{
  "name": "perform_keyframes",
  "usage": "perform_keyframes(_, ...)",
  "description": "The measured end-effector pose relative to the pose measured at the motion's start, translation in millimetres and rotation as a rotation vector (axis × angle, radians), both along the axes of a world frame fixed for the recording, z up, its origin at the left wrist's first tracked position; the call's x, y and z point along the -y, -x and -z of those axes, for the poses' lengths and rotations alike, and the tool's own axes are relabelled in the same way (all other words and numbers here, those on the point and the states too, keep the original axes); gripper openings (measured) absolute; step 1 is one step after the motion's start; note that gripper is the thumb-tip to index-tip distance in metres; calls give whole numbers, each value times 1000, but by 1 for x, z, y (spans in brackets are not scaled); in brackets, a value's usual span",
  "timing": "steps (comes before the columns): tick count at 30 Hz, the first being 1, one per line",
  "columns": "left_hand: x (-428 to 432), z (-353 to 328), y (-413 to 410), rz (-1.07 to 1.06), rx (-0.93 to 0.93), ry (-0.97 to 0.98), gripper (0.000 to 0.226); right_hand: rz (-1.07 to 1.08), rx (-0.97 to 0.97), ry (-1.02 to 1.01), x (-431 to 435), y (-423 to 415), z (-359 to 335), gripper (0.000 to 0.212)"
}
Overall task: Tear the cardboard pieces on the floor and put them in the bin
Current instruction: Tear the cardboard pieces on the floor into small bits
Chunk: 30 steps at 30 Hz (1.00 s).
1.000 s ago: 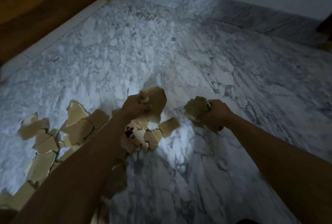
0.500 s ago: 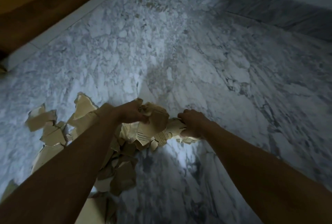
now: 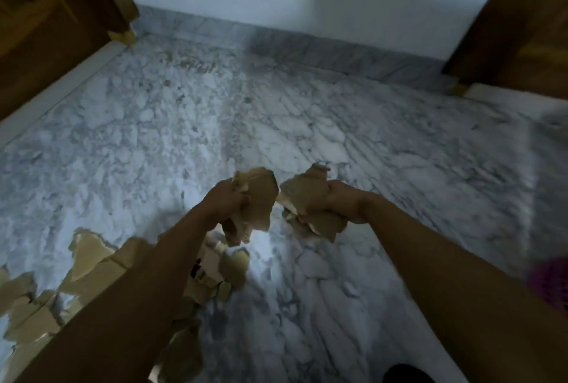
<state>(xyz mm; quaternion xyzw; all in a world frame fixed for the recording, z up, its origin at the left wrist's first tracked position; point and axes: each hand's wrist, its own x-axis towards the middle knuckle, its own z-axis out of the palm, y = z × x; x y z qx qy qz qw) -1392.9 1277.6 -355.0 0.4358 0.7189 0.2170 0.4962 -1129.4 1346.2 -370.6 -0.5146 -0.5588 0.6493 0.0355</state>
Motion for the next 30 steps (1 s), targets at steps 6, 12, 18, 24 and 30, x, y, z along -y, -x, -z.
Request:
perform_keyframes(6,-67,-72,-100,181,274,-67,15,471,-192,-84,1,-56,-73,45)
perform_keyframes(12,-104,-125,-213,420,330,-183,26,763,-326,-263,28,-142,-131,54)
perform_keyframes(18,-78,-204,-360,725,303,-430,40,1027,-189,-483,81,-248,-192,68)
perform_keyframes(24,-32,-251,-503,995,437,-447,54,1267,-40,-667,156,-378,-247,96)
perform_keyframes(30,21,-223,-615,1073,383,-420,69,1367,207,-674,230,-469,-228,118)
